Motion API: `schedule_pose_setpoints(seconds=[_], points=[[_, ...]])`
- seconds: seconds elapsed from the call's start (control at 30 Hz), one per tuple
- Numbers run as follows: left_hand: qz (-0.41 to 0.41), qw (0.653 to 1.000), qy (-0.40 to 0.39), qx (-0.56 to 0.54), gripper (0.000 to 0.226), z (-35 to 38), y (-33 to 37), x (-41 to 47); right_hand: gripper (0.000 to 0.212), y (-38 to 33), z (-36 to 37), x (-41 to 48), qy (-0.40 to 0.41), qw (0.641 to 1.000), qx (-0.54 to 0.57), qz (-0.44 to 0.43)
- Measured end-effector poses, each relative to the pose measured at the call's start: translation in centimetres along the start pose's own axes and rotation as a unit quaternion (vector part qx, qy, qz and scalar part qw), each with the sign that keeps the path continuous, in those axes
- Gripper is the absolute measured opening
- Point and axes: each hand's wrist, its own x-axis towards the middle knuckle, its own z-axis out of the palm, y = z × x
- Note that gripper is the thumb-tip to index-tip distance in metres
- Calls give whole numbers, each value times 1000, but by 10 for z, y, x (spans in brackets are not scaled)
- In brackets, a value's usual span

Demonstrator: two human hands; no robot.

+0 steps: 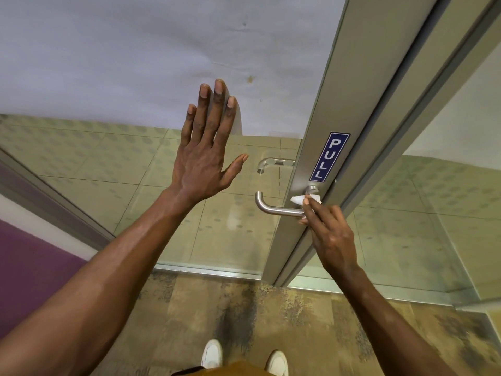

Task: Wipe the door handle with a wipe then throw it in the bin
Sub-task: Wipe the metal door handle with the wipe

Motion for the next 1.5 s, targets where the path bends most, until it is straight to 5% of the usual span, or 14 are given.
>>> schedule_pose_setpoints(seconds=[0.13, 0.23, 0.33, 0.5, 0.63, 0.77, 0.9, 1.1, 1.33, 1.5], points=[[-1, 1000, -1, 3, 106, 1, 1, 1, 44, -23, 4, -3, 41, 991, 54, 117], [-1, 1000, 2, 3, 106, 2, 0, 1, 52, -49, 4, 1, 70, 939, 145, 304], [-2, 1000, 3, 4, 106, 3, 1, 1, 44, -68, 1, 12, 139, 784, 344, 498], [-2, 1000, 5, -1, 107, 3, 1, 1, 24, -69, -4, 25, 190, 518, 594, 586], [-4, 1000, 3, 0, 108, 0, 2, 2, 72, -75, -2, 21, 177, 409, 664, 600], [-10, 1000, -3, 3, 102, -3, 4, 3, 83, -86, 9, 16, 164, 325, 725, 584], [-13, 1000, -4, 2, 100, -2, 3, 2, 104, -102, 22, 21, 152, 269, 770, 558], [0, 1000, -4, 3, 106, -1, 1, 2, 109, -112, 43, 26, 130, 206, 834, 496], [2, 1000, 1, -7, 107, 0, 1, 2, 109, -114, 61, 36, 107, 205, 847, 478], [0, 1000, 0, -7, 108, 0, 0, 2, 74, -107, 68, 43, 76, 242, 831, 495]])
